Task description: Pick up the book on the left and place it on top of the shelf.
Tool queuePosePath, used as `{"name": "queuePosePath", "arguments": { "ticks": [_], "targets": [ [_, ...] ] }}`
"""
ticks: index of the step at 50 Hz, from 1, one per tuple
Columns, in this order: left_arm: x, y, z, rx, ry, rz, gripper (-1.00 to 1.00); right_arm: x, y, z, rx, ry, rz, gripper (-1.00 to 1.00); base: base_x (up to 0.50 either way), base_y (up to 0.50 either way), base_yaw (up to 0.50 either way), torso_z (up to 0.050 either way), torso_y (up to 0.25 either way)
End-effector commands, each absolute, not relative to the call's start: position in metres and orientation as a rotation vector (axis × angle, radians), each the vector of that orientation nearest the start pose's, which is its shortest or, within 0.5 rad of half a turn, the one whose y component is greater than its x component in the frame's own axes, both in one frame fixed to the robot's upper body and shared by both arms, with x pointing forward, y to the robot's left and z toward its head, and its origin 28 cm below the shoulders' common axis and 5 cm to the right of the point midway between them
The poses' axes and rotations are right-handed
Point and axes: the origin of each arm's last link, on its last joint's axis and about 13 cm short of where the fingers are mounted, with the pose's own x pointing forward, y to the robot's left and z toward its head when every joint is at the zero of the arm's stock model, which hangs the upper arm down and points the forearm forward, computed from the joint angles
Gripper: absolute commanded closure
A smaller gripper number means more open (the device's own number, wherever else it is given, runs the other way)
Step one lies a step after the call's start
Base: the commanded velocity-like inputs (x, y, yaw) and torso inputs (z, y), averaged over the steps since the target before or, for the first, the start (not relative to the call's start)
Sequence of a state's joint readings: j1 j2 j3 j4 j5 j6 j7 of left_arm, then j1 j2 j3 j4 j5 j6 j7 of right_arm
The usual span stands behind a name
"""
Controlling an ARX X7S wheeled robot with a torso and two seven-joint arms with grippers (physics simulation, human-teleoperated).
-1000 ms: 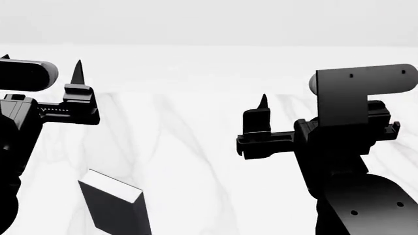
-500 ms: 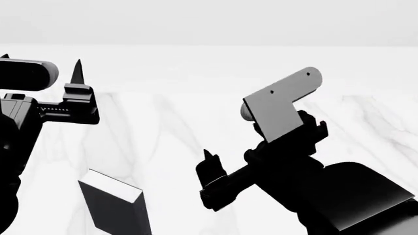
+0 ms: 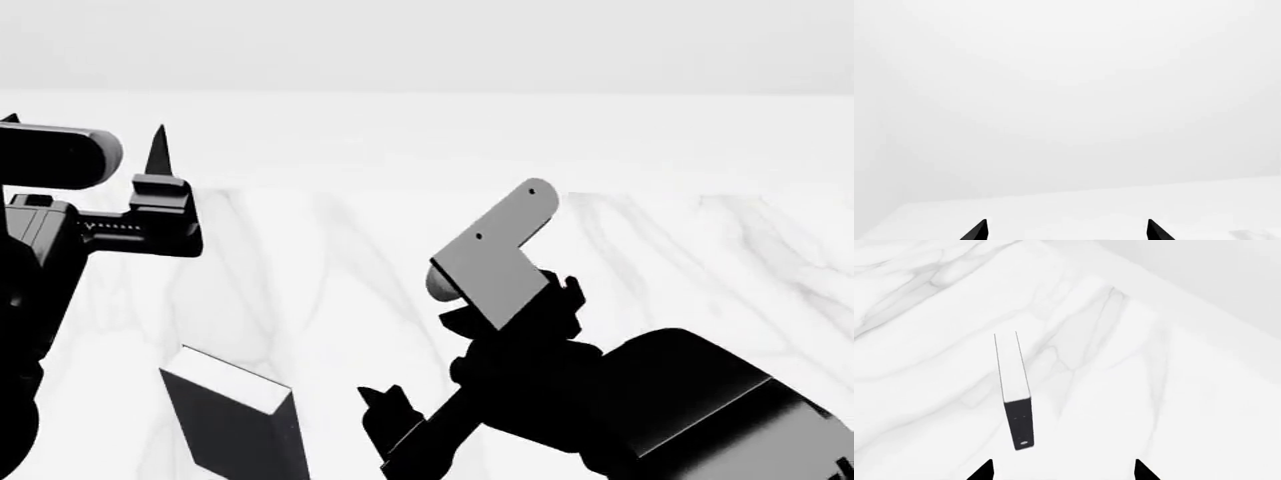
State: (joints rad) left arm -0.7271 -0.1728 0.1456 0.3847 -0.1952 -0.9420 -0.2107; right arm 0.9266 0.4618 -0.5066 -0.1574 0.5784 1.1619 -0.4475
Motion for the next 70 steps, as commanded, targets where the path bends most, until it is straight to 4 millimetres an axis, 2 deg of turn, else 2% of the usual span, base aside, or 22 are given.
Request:
{"name": "queuePosePath", "arguments": {
  "ticks": [1,14,24,32,44,56,70],
  "targets": [
    [0.297,0.208,0.216,0.112,-0.149,0.032,-1.0,0.317,-0.118,0.195,-0.299,0.44,0.871,-1.0,0.0,0.0,0.0,0.0,0.0],
    [0.297,0.208,0.217,0.12,-0.151,0.033,-1.0,0.333,-0.103,0.204,-0.294,0.434,0.93,-1.0,0.0,0.0,0.0,0.0,0.0],
    [0.297,0.208,0.216,0.119,-0.149,0.033,-1.0,0.348,-0.089,0.193,-0.289,0.479,0.97,-1.0,0.0,0.0,0.0,0.0,0.0],
    [0.297,0.208,0.216,0.123,-0.15,0.036,-1.0,0.363,-0.078,0.175,-0.267,0.505,0.999,-1.0,0.0,0.0,0.0,0.0,0.0],
    [0.297,0.208,0.216,0.125,-0.149,0.037,-1.0,0.381,-0.064,0.164,-0.258,0.533,1.031,-1.0,0.0,0.0,0.0,0.0,0.0],
    [0.297,0.209,0.216,0.128,-0.15,0.04,-1.0,0.392,-0.051,0.16,-0.264,0.55,1.067,-1.0,0.0,0.0,0.0,0.0,0.0],
    [0.298,0.21,0.215,0.125,-0.148,0.044,-1.0,0.4,-0.042,0.145,-0.266,0.579,1.104,-1.0,0.0,0.0,0.0,0.0,0.0]
  ]
}}
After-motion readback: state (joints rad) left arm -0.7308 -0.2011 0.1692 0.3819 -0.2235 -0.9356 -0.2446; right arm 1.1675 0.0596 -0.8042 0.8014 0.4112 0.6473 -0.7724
